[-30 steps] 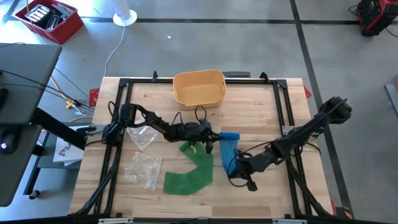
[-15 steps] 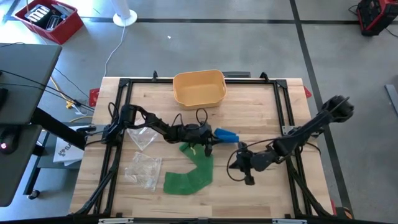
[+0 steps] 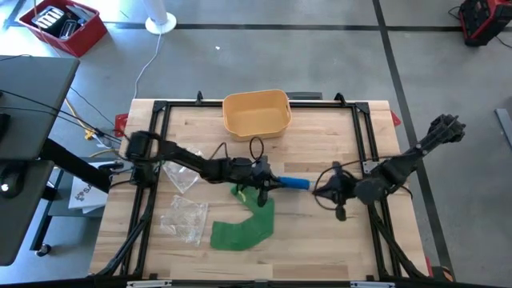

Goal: Roll bandage
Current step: Roll the blue bandage

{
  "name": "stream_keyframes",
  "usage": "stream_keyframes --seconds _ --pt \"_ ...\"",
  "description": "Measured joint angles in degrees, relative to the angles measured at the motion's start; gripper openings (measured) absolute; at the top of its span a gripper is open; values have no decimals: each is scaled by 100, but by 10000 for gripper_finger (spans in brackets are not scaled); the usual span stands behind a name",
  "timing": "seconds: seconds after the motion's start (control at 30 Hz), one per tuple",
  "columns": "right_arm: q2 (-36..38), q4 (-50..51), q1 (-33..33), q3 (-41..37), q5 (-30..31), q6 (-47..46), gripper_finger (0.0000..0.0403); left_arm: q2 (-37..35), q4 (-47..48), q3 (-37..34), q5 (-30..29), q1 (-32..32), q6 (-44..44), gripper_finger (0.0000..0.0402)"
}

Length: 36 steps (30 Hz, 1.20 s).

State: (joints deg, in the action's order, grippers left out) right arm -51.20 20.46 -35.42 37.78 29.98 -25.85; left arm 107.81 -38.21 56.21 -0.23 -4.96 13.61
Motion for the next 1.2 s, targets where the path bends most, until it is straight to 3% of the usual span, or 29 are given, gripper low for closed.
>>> stream_keyframes --seconds 0.17,0.3,0.4,0.53,0.87,1.2 --pt "-36 -205 0 -327 -112 -157 85 -773 946 3 -454 -183 -399 6" --pt "-261 -1672 0 -1064 -36 93 154 -1099 1135 4 -707 -339 -624 6" --pt "-435 -2870 15 -1497 284 337 181 -1161 1149 4 -763 -420 -638 6" --pt "-586 -3400 13 -1559 755 837 187 -1165 1151 4 -763 -455 -613 6" --pt "-1222 -3614 136 -1058 885 1996 171 -1168 1142 -4 -758 -462 -318 6" --pt "-1302 -3359 103 -946 1760 1846 149 -1169 1110 -2 -774 -486 -210 18"
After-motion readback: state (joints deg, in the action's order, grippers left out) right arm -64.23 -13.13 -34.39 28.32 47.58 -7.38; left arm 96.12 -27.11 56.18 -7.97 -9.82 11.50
